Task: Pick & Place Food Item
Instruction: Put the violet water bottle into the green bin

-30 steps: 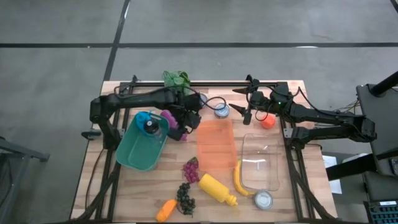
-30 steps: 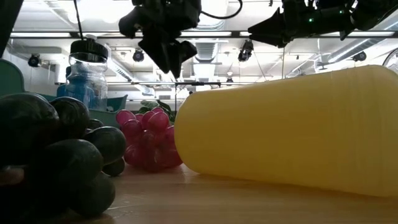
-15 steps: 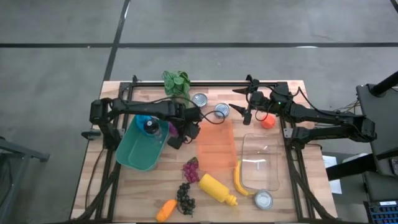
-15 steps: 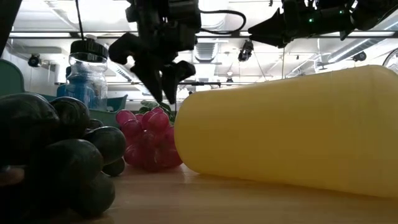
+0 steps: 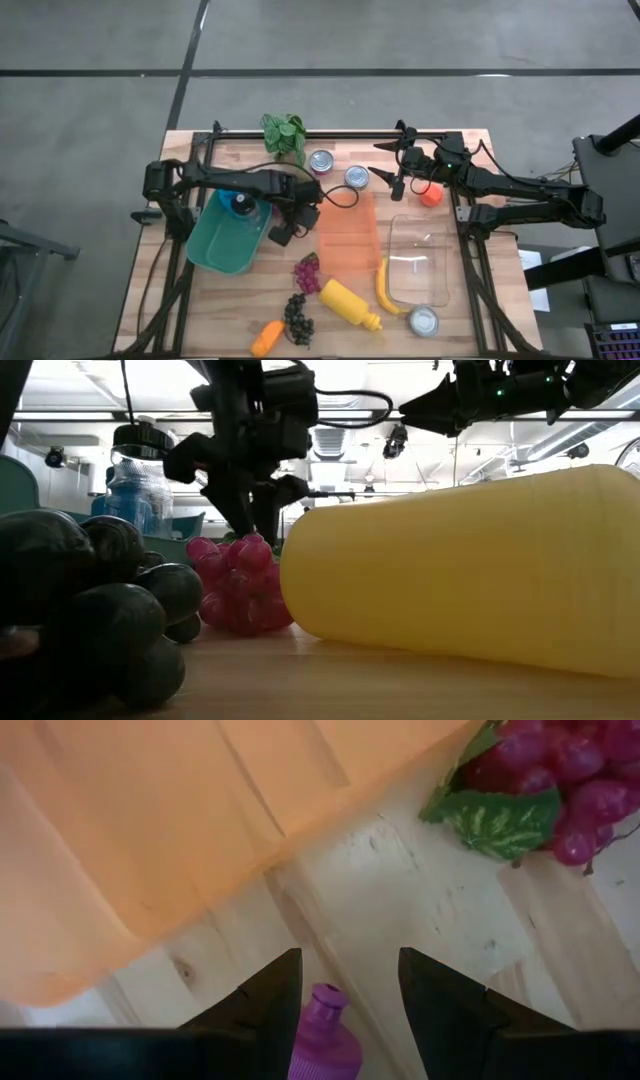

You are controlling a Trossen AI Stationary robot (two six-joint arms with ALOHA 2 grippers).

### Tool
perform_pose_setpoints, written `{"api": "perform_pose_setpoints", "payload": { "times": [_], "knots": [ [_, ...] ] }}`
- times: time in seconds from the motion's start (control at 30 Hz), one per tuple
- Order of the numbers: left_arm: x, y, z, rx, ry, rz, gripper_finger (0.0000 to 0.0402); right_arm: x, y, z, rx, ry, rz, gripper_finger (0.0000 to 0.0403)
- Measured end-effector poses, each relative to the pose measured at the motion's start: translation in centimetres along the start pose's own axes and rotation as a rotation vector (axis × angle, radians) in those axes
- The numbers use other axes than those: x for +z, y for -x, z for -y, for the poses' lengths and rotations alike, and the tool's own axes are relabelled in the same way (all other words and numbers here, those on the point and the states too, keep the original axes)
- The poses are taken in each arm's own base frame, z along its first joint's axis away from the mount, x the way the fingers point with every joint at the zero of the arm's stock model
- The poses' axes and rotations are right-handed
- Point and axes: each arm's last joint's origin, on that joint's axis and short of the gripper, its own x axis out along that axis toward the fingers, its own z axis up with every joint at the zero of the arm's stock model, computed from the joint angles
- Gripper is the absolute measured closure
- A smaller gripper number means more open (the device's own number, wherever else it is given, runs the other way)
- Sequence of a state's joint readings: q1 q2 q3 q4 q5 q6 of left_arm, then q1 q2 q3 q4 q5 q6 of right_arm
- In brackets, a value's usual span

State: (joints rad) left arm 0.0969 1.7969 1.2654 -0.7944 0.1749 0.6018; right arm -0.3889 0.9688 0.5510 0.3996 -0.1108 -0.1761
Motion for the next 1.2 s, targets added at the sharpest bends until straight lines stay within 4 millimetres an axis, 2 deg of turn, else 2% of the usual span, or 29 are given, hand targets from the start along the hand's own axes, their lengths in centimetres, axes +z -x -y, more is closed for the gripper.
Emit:
{"api": "perform_pose_setpoints", "payload": {
  "times": [0.83, 1.2],
  "knots": [
    [-1.5, -2.6, 0.5, 0.055, -0.036, 0.000, 0.0230, 0.0, 0.0, 0.0, 0.000, 0.000, 0.000, 0.0097],
    [-1.5, -2.7, 0.3, 0.091, -0.036, -0.011, 0.0230, 0.0, 0.0, 0.0, 0.000, 0.000, 0.000, 0.0097]
  ]
}}
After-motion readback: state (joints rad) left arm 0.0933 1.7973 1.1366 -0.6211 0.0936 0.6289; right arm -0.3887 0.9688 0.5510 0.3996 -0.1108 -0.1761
